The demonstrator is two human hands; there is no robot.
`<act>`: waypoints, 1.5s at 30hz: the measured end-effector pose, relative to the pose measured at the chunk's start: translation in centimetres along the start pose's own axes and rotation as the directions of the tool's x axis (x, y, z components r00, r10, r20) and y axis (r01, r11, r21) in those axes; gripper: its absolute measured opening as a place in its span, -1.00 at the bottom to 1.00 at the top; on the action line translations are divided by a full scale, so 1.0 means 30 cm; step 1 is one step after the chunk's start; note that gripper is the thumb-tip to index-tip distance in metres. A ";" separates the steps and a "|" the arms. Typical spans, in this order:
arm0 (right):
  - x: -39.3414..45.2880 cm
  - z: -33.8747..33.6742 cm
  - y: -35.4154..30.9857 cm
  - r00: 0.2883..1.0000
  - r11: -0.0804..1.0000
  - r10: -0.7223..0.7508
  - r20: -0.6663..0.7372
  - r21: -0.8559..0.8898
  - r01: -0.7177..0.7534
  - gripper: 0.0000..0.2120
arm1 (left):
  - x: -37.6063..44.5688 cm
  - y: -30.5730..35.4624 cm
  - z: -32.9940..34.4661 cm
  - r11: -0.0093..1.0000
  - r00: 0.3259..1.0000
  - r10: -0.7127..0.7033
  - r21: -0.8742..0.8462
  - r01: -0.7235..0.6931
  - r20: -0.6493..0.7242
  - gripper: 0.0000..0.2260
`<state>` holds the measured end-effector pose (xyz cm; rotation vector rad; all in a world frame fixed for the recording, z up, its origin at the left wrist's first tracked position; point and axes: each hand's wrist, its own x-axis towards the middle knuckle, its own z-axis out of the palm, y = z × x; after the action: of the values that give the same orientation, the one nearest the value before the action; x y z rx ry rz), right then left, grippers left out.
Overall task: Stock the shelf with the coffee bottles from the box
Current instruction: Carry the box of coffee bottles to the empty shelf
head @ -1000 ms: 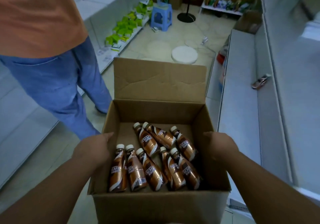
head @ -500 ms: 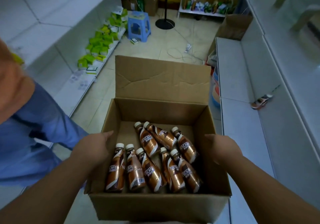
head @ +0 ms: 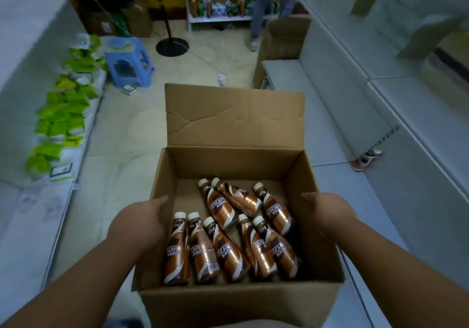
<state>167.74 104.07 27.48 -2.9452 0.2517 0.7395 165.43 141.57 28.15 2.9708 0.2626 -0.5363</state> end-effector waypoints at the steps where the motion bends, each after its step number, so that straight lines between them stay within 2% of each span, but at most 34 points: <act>1: 0.026 -0.011 -0.020 0.999 0.999 0.045 0.009 0.026 -0.045 -0.43 | 0.098 0.001 -0.032 0.999 0.999 0.045 0.028 -0.045 -0.002 -0.36; 9: 0.151 -0.086 -0.098 0.936 0.909 0.350 0.027 0.231 -0.347 -0.41 | 0.641 0.138 -0.275 0.910 0.931 0.363 0.200 -0.364 0.044 -0.38; 16: 0.200 -0.018 -0.103 0.859 0.803 0.507 0.074 0.322 -0.502 -0.44 | 0.913 0.302 -0.283 0.786 0.836 0.536 0.292 -0.544 0.116 -0.34; 21: 0.205 0.054 -0.165 0.771 0.697 0.623 0.132 0.355 -0.623 -0.49 | 1.089 0.408 -0.245 0.643 0.716 0.660 0.321 -0.695 0.227 -0.32; 27: 0.218 0.226 -0.299 0.593 0.475 0.767 0.246 0.405 -0.782 -0.47 | 1.285 0.556 -0.114 0.447 0.530 0.774 0.293 -0.845 0.346 -0.32; 30: 0.263 0.346 -0.340 0.512 0.369 0.802 0.309 0.418 -0.830 -0.47 | 1.361 0.632 0.009 0.386 0.476 0.776 0.285 -0.877 0.414 -0.31; 34: 0.387 0.608 -0.342 0.457 0.275 0.793 0.403 0.433 -0.859 -0.47 | 1.478 0.700 0.296 0.273 0.392 0.771 0.295 -0.916 0.501 -0.33; 38: 0.524 0.895 -0.311 0.451 0.246 0.763 0.463 0.437 -0.865 -0.67 | 1.593 0.735 0.648 0.222 0.360 0.751 0.302 -0.927 0.553 -0.32; 45: 0.699 1.405 -0.192 0.377 0.145 0.789 0.485 0.450 -0.881 -0.67 | 1.667 0.803 1.201 0.167 0.336 0.756 0.330 -0.929 0.562 -0.35</act>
<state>167.60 112.39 -19.20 -1.7760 1.8542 0.6680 204.01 120.46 -21.30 2.7326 -1.9216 -0.9190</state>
